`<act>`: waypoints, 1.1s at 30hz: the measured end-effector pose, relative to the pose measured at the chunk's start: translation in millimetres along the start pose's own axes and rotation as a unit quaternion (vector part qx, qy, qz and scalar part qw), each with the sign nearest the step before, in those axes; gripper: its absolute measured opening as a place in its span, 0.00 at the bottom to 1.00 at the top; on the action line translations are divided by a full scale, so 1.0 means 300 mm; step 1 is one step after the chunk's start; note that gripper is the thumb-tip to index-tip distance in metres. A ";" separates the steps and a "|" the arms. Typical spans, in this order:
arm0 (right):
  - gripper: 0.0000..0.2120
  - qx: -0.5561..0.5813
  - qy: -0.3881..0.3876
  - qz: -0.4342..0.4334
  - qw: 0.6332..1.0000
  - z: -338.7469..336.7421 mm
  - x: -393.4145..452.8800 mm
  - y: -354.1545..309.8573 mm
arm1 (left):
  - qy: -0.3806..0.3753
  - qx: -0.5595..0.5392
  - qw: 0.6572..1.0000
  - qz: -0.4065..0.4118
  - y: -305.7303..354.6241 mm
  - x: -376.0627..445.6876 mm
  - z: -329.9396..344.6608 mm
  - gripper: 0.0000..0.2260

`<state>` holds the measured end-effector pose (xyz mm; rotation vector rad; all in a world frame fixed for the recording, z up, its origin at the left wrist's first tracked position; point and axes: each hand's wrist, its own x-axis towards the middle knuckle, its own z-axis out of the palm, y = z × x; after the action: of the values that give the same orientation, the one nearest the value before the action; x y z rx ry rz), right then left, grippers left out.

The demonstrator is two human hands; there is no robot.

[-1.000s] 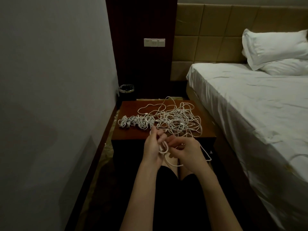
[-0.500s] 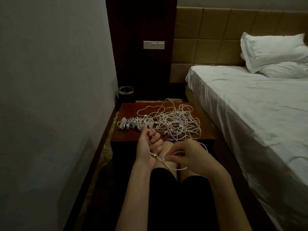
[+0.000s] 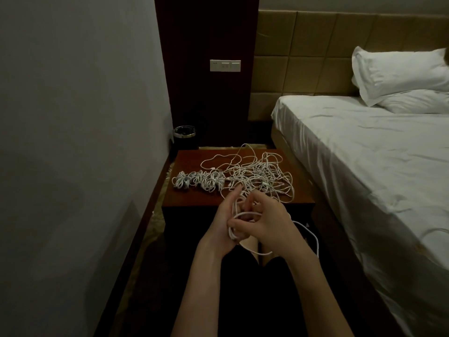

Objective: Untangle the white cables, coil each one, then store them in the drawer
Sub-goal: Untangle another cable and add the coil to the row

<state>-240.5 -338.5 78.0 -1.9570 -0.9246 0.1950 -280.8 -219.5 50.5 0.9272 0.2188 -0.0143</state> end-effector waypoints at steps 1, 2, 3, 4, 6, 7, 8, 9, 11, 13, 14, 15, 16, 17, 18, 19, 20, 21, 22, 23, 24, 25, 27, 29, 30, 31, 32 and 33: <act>0.17 -0.004 -0.004 0.003 1.000 -0.001 0.001 0.002 | -0.005 0.011 1.000 -0.006 -0.003 0.003 -0.003 0.24; 0.17 -0.001 -0.014 0.011 1.000 -0.004 0.001 0.003 | -0.011 0.026 0.999 -0.015 -0.003 0.003 -0.005 0.22; 0.16 0.007 -0.032 0.017 0.999 -0.011 0.002 0.006 | -0.016 0.041 0.999 -0.024 -0.001 -0.002 -0.002 0.21; 0.14 0.017 -0.054 0.021 0.998 -0.023 0.002 0.010 | -0.022 0.051 0.998 -0.033 0.002 -0.008 0.003 0.21; 0.09 0.048 -0.086 0.016 0.995 -0.063 -0.005 0.023 | -0.045 0.039 0.997 -0.057 0.000 -0.017 0.010 0.19; 0.06 0.077 -0.085 0.009 0.993 -0.086 -0.012 0.028 | -0.057 0.030 0.996 -0.069 -0.002 -0.020 0.014 0.18; 0.04 0.101 -0.072 0.003 0.992 -0.108 -0.018 0.032 | -0.069 0.029 0.994 -0.075 -0.004 -0.022 0.019 0.18; 0.03 0.109 -0.047 -0.007 0.993 -0.122 -0.022 0.036 | -0.083 0.039 0.993 -0.072 -0.010 -0.021 0.026 0.18; 0.02 0.104 0.013 -0.028 0.994 -0.121 -0.024 0.033 | -0.112 0.057 0.990 -0.056 -0.016 -0.020 0.045 0.20; 0.04 0.109 0.059 -0.037 0.992 -0.092 -0.020 0.020 | -0.129 0.054 0.989 -0.048 -0.017 -0.024 0.062 0.19; 0.06 0.116 0.074 -0.038 0.990 -0.076 -0.016 0.013 | -0.131 0.050 0.989 -0.048 -0.011 -0.028 0.063 0.18; 0.07 0.121 0.085 -0.037 0.988 -0.062 -0.013 0.010 | -0.129 0.047 0.989 -0.051 -0.006 -0.030 0.059 0.17; 0.08 0.124 0.089 -0.033 0.988 -0.051 -0.011 0.007 | -0.124 0.048 0.990 -0.055 -0.002 -0.031 0.051 0.15; 0.08 0.127 0.091 -0.026 0.987 -0.044 -0.008 0.006 | -0.120 0.046 0.990 -0.061 0.000 -0.032 0.040 0.14; 0.08 0.133 0.091 -0.013 0.987 -0.040 -0.006 0.005 | -0.124 0.038 0.989 -0.069 -0.001 -0.030 0.027 0.12; 0.07 0.144 0.090 -0.001 0.986 -0.039 -0.004 0.007 | -0.139 0.028 0.987 -0.075 -0.001 -0.030 0.016 0.12; 0.06 0.161 0.084 0.008 0.983 -0.043 -0.003 0.006 | -0.159 0.019 0.984 -0.078 -0.003 -0.029 0.007 0.12; 0.05 0.177 0.079 0.009 0.981 -0.052 -0.003 0.009 | -0.181 0.013 0.980 -0.079 -0.005 -0.030 0.002 0.14; 0.04 0.184 0.075 0.002 0.980 -0.063 -0.005 0.009 | -0.198 0.007 0.977 -0.081 -0.006 -0.031 0.000 0.16; 0.04 0.184 0.077 -0.010 0.980 -0.074 -0.006 0.012 | -0.211 0.003 0.974 -0.085 -0.007 -0.031 -0.001 0.17; 0.04 0.183 0.084 -0.017 0.979 -0.081 -0.008 0.013 | -0.221 0.004 0.972 -0.085 -0.009 -0.030 0.003 0.17; 0.04 0.188 0.097 -0.019 0.977 -0.084 -0.009 0.014 | -0.229 0.009 0.970 -0.084 -0.012 -0.029 0.010 0.17; 0.04 0.199 0.131 -0.012 0.971 -0.071 -0.010 0.014 | -0.239 0.017 0.968 -0.079 -0.021 -0.027 0.027 0.16; 0.06 0.207 0.155 0.005 0.966 -0.050 -0.005 0.019 | -0.244 0.014 0.967 -0.071 -0.027 -0.029 0.038 0.15; 0.07 0.211 0.159 0.016 0.964 -0.043 -0.001 0.022 | -0.241 0.020 0.968 -0.069 -0.029 -0.029 0.037 0.14; 0.07 0.214 0.163 0.030 0.963 -0.036 0.001 0.033 | -0.238 0.030 0.968 -0.069 -0.033 -0.031 0.035 0.15; 0.07 0.218 0.163 0.044 0.961 -0.034 0.004 0.040 | -0.236 0.037 0.968 -0.069 -0.035 -0.030 0.031 0.15; 0.08 0.223 0.162 0.055 0.960 -0.036 0.005 0.051 | -0.233 0.037 0.969 -0.067 -0.040 -0.027 0.026 0.16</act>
<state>-226.2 -349.1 71.9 -1.5583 -0.5031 0.1268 -288.5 -233.6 47.2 0.9549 -0.1585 -0.3643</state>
